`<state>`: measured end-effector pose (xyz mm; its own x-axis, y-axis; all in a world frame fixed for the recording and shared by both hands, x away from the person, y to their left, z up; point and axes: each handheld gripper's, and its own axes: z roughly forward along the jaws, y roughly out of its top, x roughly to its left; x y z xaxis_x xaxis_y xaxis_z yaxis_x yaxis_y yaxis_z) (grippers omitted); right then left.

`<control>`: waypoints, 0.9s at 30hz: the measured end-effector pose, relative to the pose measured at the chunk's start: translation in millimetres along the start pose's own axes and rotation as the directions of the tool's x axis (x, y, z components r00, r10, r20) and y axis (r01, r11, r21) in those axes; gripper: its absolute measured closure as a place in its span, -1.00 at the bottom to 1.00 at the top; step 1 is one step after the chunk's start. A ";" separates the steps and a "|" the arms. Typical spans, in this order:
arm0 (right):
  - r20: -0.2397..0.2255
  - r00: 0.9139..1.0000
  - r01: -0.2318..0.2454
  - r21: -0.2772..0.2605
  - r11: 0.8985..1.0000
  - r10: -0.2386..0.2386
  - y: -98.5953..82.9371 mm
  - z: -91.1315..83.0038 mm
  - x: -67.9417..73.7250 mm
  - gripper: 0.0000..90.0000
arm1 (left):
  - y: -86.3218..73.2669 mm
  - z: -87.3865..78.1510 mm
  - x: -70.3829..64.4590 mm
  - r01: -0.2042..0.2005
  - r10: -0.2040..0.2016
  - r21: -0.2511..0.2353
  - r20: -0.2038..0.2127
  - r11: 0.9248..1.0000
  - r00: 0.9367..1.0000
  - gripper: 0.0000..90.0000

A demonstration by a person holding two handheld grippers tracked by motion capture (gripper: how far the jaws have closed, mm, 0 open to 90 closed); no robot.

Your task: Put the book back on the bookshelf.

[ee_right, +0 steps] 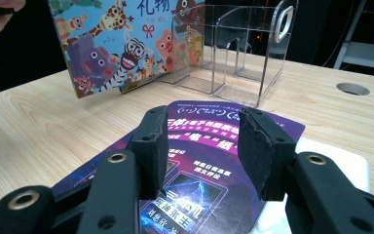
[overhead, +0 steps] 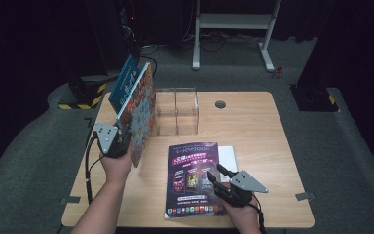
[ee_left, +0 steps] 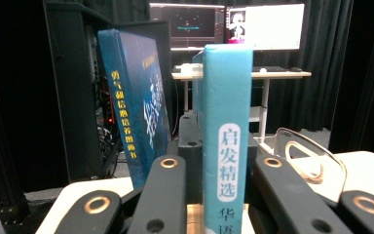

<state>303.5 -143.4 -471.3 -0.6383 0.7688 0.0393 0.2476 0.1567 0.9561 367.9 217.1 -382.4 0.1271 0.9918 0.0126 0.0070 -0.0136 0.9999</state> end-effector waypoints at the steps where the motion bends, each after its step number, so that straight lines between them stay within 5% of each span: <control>1: 0.001 1.000 0.000 0.000 1.000 0.000 0.0 0.0 -0.1 0.21 | -0.8 1.0 0.1 0.002 -0.002 0.002 0.000 1.000 1.000 0.80; 27: 0.000 1.000 0.001 0.002 1.000 -0.001 -0.6 0.4 0.1 0.22 | -9.4 12.7 -2.5 0.007 -0.007 -0.014 -0.018 1.000 1.000 0.80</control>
<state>303.5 -143.2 -471.9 -0.6387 0.7685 0.0385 0.2483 0.1585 0.9556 380.1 213.2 -392.0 0.1095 0.9940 0.0056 -0.0061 -0.0049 1.0000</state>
